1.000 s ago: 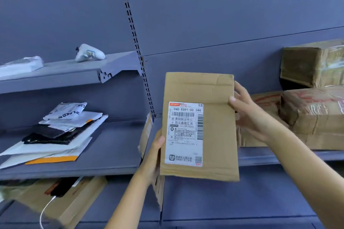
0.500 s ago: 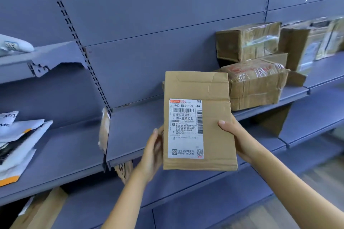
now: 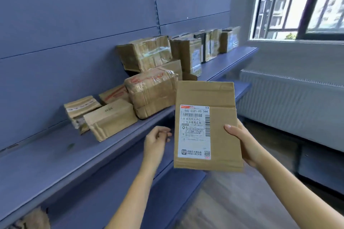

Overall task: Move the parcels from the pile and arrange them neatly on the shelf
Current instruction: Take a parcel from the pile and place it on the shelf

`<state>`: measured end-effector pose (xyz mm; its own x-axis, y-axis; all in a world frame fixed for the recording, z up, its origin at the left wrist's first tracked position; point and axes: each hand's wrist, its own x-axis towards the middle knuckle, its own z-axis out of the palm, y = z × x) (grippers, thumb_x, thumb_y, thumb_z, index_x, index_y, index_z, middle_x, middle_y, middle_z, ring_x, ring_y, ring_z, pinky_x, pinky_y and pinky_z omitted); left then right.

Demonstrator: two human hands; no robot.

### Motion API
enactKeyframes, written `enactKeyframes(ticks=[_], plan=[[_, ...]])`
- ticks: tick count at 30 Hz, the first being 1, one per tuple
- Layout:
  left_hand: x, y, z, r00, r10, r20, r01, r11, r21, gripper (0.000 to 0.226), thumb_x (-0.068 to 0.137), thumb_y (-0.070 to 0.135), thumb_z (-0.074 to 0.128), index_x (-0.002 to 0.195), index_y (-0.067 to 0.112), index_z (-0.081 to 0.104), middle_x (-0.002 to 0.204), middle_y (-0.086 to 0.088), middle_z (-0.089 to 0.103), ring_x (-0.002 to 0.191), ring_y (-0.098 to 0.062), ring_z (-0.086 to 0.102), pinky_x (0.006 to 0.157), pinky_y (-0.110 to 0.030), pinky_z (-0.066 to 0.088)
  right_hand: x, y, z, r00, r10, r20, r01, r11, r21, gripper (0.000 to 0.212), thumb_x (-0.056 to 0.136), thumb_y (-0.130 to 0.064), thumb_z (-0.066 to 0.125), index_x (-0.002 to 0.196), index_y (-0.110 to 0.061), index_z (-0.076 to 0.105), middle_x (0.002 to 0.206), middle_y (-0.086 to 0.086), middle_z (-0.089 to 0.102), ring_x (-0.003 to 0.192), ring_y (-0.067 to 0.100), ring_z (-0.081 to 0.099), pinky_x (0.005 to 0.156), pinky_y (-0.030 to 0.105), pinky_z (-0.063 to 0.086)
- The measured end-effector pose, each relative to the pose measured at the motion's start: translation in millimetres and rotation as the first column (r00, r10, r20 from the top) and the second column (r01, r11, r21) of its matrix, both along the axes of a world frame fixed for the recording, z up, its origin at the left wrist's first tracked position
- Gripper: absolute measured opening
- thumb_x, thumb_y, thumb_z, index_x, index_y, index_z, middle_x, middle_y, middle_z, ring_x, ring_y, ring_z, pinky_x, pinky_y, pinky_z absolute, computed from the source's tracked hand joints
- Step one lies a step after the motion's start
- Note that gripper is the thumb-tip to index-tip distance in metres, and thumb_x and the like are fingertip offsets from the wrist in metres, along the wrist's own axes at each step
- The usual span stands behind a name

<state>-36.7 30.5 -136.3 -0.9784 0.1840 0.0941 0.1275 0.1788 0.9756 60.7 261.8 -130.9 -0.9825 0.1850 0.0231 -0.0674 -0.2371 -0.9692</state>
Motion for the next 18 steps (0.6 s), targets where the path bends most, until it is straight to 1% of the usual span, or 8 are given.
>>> enactKeyframes(ticks=[2,5,8,11,14,16,18], plan=[[2,45,1,0.995,-0.101,-0.012,0.1,0.993,-0.059,0.026,0.095,0.005,0.045,0.084,0.012,0.067,0.077,-0.001,0.068,0.072,-0.014,0.06,0.074,-0.032,0.049,19,37,0,0.998,-0.064,0.01,0.064,0.998,0.003,0.073,0.064,-0.045,0.071,0.131,-0.024,0.05,0.126,0.004,0.065,0.114,0.025,0.063,0.094,0.043,0.049],[7,111,0,0.979,-0.203,-0.003,0.202,0.975,-0.089,0.023,0.096,0.005,0.045,0.088,0.006,0.066,0.081,-0.007,0.068,0.074,-0.016,0.061,0.071,-0.028,0.05,49,92,-3,0.989,-0.151,0.012,0.15,0.989,0.013,0.073,0.066,-0.043,0.071,0.132,-0.024,0.049,0.126,0.005,0.065,0.114,0.027,0.063,0.095,0.045,0.049],[14,175,-8,0.961,-0.275,-0.012,0.273,0.958,-0.092,0.023,0.096,0.006,0.045,0.088,0.006,0.066,0.084,-0.01,0.069,0.075,-0.018,0.061,0.073,-0.034,0.051,76,142,-8,0.975,-0.222,0.016,0.221,0.975,0.03,0.072,0.066,-0.043,0.072,0.132,-0.024,0.05,0.127,0.006,0.064,0.115,0.029,0.062,0.099,0.049,0.047],[22,233,-19,0.936,-0.353,-0.009,0.351,0.931,-0.097,0.023,0.096,0.006,0.045,0.085,0.01,0.066,0.083,-0.007,0.07,0.074,-0.017,0.062,0.072,-0.033,0.051,99,185,-15,0.963,-0.267,0.031,0.266,0.963,0.034,0.072,0.068,-0.043,0.071,0.134,-0.024,0.048,0.128,0.004,0.064,0.117,0.027,0.062,0.101,0.048,0.046],[32,281,-30,0.909,-0.415,0.041,0.417,0.906,-0.067,0.021,0.095,0.008,0.048,0.085,0.013,0.066,0.086,-0.009,0.071,0.079,-0.023,0.066,0.075,-0.037,0.054,116,223,-22,0.951,-0.303,0.058,0.302,0.953,0.025,0.071,0.07,-0.043,0.071,0.134,-0.026,0.048,0.128,0.003,0.064,0.117,0.026,0.062,0.102,0.047,0.045],[36,308,-36,0.89,-0.448,0.084,0.453,0.89,-0.054,0.018,0.095,0.007,0.048,0.09,0.005,0.066,0.089,-0.015,0.071,0.078,-0.024,0.065,0.073,-0.033,0.054,123,245,-26,0.94,-0.331,0.085,0.331,0.944,0.011,0.065,0.073,-0.039,0.07,0.134,-0.027,0.049,0.127,0.003,0.065,0.115,0.026,0.063,0.101,0.048,0.046],[36,329,-39,0.873,-0.478,0.1,0.485,0.873,-0.057,0.018,0.095,0.003,0.047,0.093,-0.002,0.064,0.086,-0.017,0.07,0.072,-0.018,0.063,0.063,-0.023,0.053,126,262,-29,0.932,-0.348,0.103,0.351,0.936,-0.011,0.059,0.078,-0.034,0.065,0.134,-0.027,0.048,0.125,0.003,0.066,0.113,0.026,0.064,0.095,0.046,0.05]])
